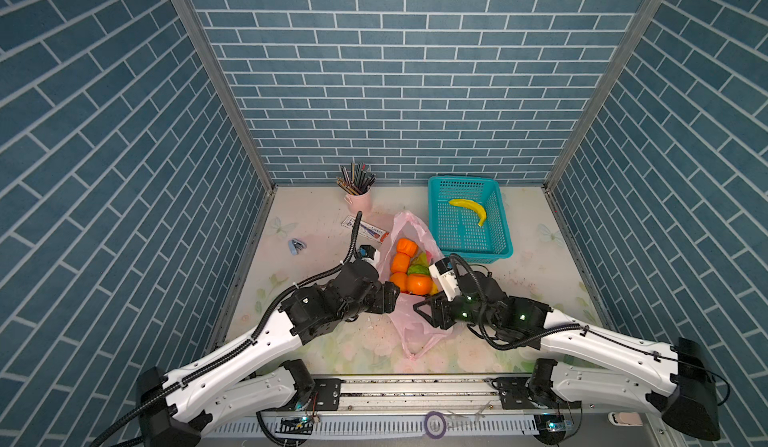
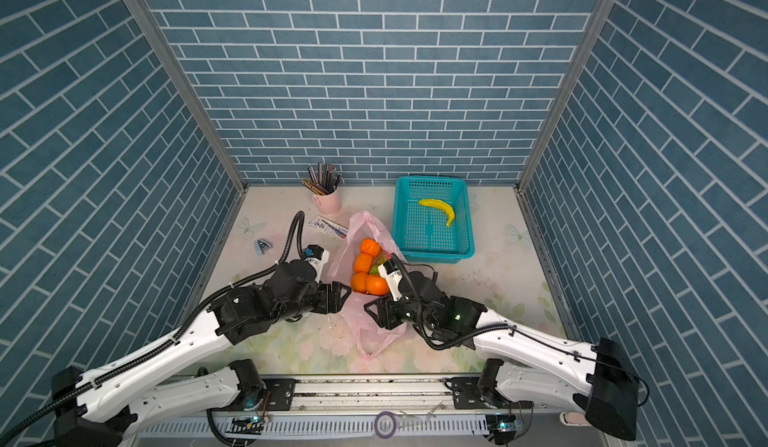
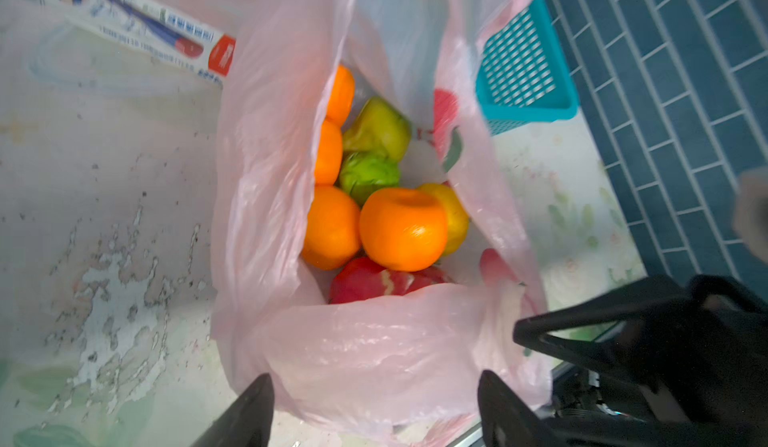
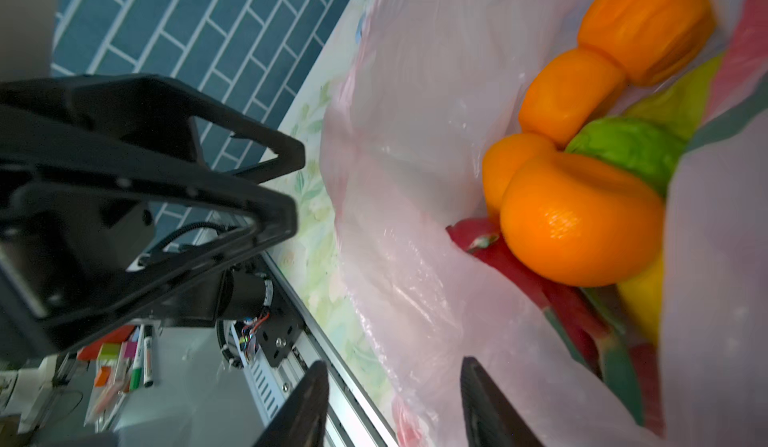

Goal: Untie the knot of the plastic bag and take out the fruit

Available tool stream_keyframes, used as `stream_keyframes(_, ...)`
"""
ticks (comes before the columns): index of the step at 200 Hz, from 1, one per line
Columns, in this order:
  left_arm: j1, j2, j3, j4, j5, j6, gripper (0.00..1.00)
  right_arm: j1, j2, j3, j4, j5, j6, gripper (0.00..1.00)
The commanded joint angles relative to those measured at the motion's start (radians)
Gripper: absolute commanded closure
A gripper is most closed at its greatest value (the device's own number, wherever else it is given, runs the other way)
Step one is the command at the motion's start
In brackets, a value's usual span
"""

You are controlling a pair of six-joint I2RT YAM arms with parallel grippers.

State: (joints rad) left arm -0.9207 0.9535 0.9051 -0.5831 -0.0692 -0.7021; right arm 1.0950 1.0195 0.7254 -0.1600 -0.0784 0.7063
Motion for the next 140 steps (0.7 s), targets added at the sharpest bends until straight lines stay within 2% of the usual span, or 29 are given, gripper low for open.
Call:
stream_keyframes(1, -0.028, 0.004, 0.092, 0.001, -0.038, 0.061, 0.22, -0.019, -0.052, 0.042, -0.081, 0.163, 0.078, 0.44)
stream_keyframes(36, -0.080, 0.154, 0.219, 0.042, -0.024, 0.159, 0.22, -0.110, -0.133, 0.027, -0.172, 0.204, 0.156, 0.41)
stream_keyframes(76, -0.087, 0.364, 0.310, 0.029, -0.093, 0.238, 0.22, -0.163, -0.200, 0.015, -0.258, 0.214, 0.187, 0.39)
stream_keyframes(97, -0.067, 0.443, 0.326, 0.027, -0.088, 0.279, 0.22, -0.165, -0.215, 0.022, -0.295, 0.216, 0.197, 0.38)
stream_keyframes(140, 0.011, 0.568, 0.309, 0.066, 0.011, 0.312, 0.18, -0.165, -0.244, 0.025, -0.329, 0.240, 0.217, 0.38)
